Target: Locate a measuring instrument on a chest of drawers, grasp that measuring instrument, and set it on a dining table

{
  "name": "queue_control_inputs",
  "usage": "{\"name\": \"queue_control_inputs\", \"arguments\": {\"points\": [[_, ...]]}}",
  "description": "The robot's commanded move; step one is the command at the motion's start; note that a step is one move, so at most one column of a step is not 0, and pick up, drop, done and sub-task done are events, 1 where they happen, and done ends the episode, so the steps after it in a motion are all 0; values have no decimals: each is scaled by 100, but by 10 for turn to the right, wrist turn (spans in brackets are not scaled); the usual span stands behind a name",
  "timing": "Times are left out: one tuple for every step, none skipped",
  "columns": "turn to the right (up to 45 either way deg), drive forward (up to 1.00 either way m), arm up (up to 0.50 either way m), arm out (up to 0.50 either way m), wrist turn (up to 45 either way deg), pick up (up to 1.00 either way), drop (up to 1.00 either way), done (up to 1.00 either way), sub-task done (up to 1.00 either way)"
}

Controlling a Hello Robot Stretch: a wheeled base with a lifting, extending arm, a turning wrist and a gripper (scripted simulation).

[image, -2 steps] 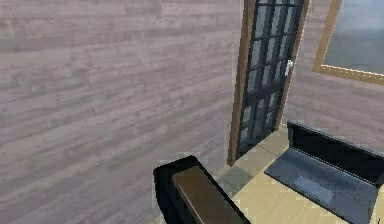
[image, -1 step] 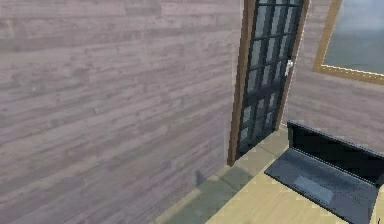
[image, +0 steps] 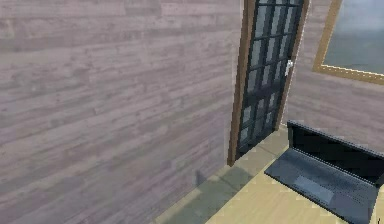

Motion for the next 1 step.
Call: {"name": "queue_control_inputs", "arguments": {"points": [[0,0,0,0,450,0,0,0,0]]}}
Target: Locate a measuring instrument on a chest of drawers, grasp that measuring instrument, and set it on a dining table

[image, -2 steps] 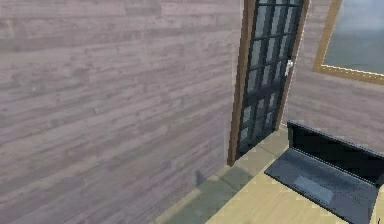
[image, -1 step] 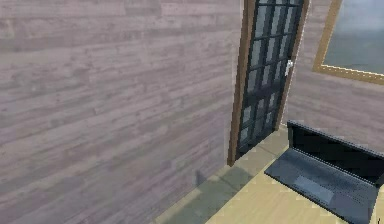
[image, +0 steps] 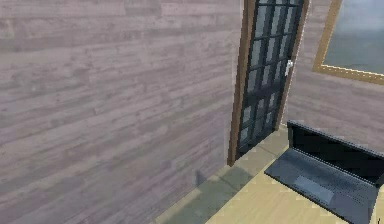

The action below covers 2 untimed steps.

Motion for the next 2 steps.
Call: {"name": "queue_control_inputs", "arguments": {"points": [[0,0,0,0,240,0,0,0,0],[0,0,-4,0,0,0,0,0,0]]}}
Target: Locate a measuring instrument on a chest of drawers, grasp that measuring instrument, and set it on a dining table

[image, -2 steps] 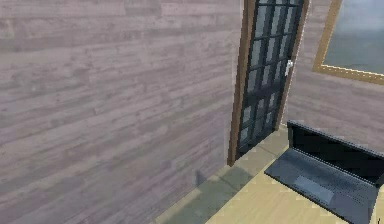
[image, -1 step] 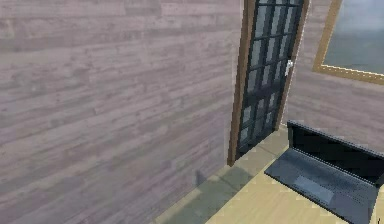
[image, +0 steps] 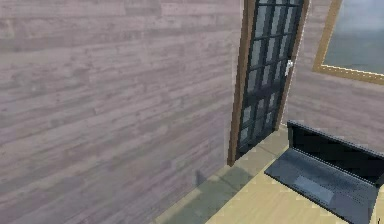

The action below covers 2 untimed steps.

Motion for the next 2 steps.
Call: {"name": "queue_control_inputs", "arguments": {"points": [[0,0,-32,0,0,0,0,0,0],[0,0,0,0,0,0,100,0,0]]}}
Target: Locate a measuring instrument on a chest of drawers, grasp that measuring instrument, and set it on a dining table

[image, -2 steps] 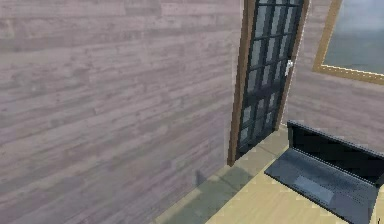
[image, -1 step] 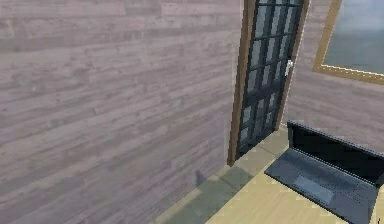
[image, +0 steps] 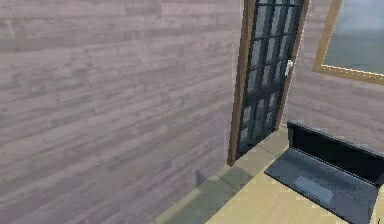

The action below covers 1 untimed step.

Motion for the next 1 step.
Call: {"name": "queue_control_inputs", "arguments": {"points": [[0,0,4,0,0,0,0,0,0]]}}
